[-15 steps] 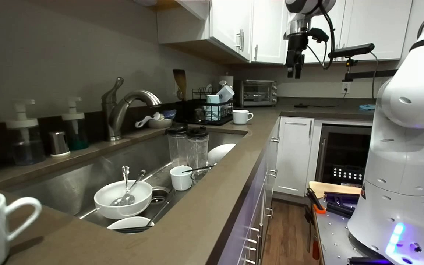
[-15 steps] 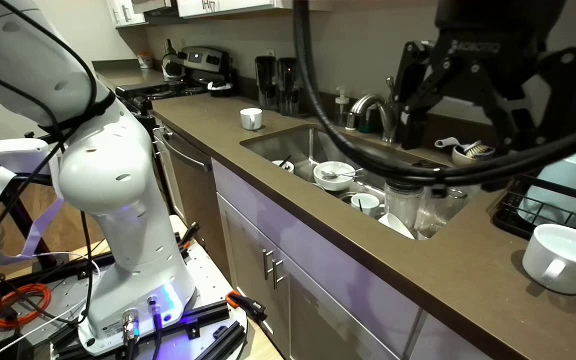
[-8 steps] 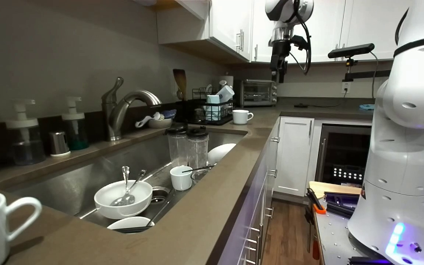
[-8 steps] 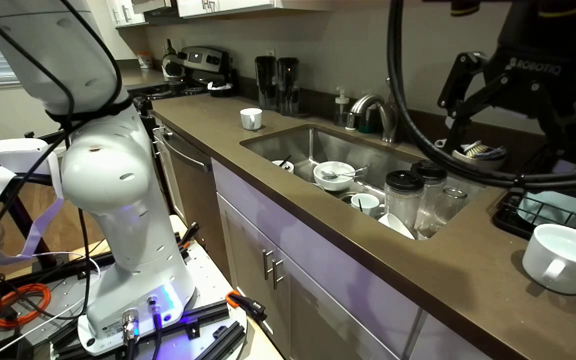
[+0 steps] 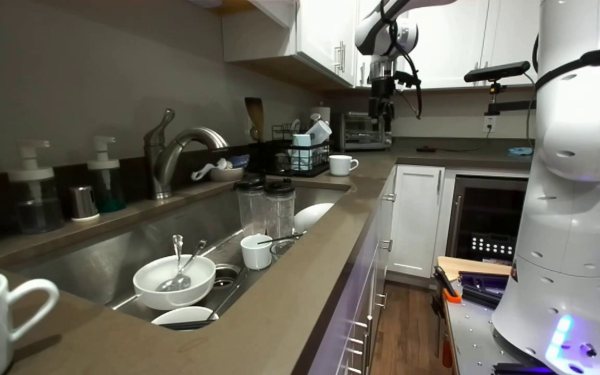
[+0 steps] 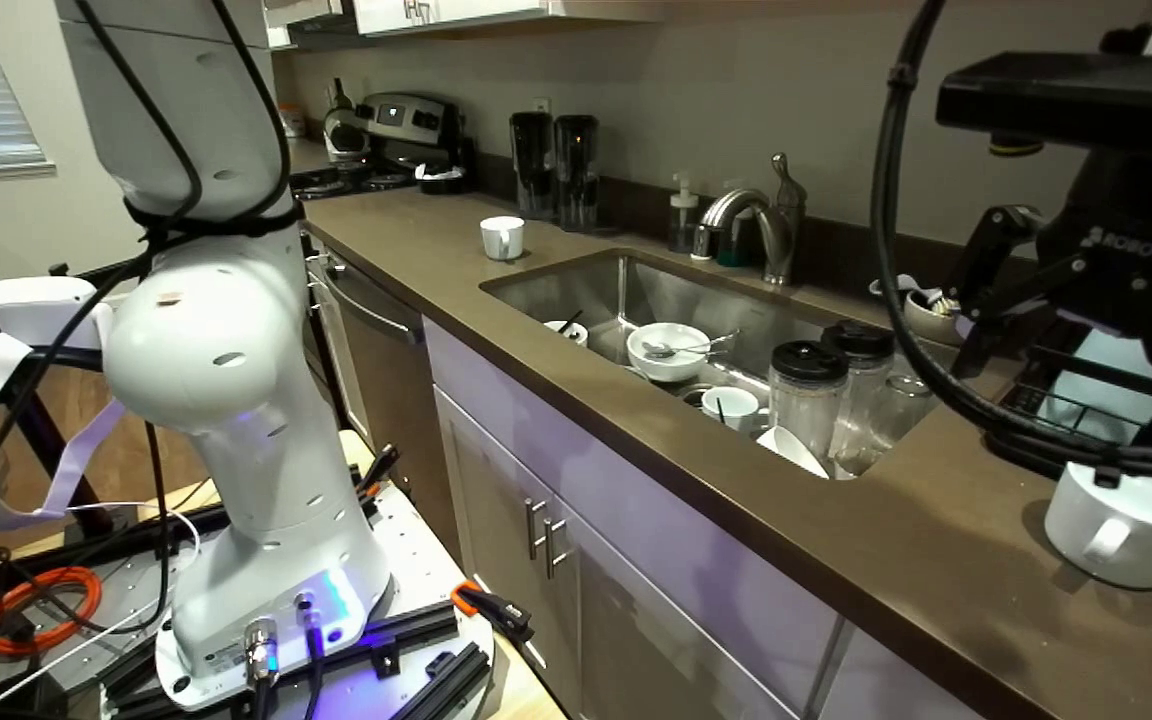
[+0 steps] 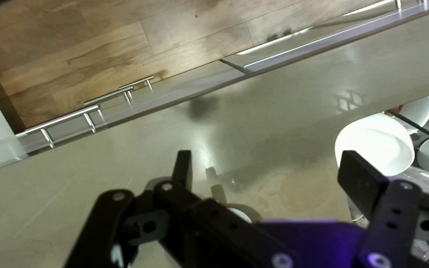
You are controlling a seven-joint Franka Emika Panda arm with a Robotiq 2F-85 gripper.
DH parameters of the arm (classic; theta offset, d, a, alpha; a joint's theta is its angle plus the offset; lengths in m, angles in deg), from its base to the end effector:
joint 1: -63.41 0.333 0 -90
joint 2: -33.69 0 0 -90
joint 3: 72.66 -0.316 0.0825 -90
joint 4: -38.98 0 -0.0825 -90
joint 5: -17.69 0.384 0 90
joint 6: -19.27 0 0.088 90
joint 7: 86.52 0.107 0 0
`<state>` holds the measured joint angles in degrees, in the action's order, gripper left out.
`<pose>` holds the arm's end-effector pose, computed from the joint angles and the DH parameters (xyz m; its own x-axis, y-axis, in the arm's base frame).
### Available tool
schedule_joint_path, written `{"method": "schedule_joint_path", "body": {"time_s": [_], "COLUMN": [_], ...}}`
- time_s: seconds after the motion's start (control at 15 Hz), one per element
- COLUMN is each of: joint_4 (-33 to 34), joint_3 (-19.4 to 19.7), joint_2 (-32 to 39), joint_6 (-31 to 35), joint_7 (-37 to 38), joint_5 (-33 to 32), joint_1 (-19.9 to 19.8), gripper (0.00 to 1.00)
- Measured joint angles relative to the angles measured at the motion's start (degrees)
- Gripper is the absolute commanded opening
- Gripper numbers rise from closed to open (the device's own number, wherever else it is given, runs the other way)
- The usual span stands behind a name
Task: Pick the white cup and pour its contents into the sink
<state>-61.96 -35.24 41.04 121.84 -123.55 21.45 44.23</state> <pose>0.3394 -0.4776 0.4931 0.9352 -0.3477 -0.0670 -0.3504 -0.9361 -0.0318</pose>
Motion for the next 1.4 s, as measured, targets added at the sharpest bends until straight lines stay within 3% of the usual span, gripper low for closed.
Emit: {"method": "schedule_joint_path", "body": {"time_s": [0.47,0.8,1.4], "joint_4": [4.2,4.2,3.9], "joint_3": [-7.6,-7.9,-12.9], "joint_2": [5.9,5.7,7.8], "joint_6": [1.3,1.3,4.9], "joint_7": [0.0,0.0,-0.2], "joint_5": [1.6,1.5,1.5], "joint_1": [-7.7,-7.9,-10.4], "gripper": [1.00,1.00,1.00]}}
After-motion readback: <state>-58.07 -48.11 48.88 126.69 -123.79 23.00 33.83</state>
